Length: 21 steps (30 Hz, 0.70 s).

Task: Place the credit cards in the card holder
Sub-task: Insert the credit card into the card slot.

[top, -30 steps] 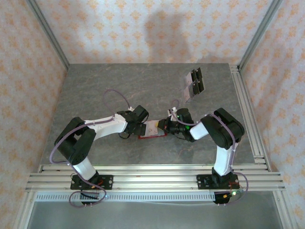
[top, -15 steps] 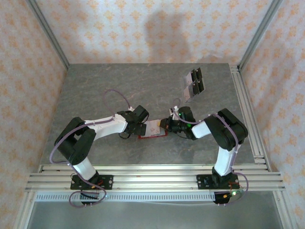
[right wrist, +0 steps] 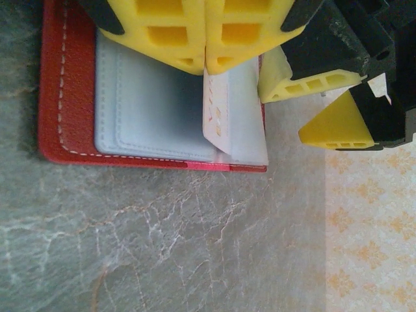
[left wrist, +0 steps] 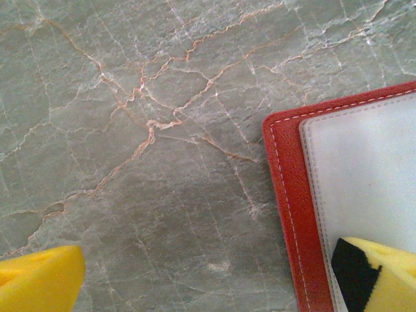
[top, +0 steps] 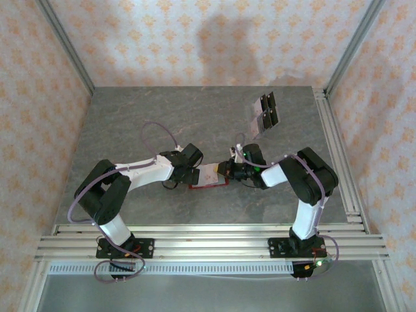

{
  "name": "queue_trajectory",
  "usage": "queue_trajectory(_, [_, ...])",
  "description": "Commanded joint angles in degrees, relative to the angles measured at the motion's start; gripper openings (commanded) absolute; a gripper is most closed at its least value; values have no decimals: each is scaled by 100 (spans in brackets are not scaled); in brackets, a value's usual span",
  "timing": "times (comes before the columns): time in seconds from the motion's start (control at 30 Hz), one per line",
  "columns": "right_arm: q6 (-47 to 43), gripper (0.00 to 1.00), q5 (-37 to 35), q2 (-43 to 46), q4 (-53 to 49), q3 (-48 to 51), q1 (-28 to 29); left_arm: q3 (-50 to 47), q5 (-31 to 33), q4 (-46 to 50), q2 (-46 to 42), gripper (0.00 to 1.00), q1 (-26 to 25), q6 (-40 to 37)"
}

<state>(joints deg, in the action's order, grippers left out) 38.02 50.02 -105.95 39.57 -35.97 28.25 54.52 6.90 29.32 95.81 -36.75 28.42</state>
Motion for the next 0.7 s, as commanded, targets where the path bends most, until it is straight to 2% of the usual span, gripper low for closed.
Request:
queue_trajectory(0.0, [-178,0,105,-49,-183,-111,80,24,147,266,124,100,-16,-21])
queue_trajectory(0.47, [-70,0,-60,-222,-140,-275,215,27,143,260,139,100,-25,-4])
queue_trajectory(0.67, [-40,0,-361,-233,-158,-232,208,16,137,258,133,100,-25,-3])
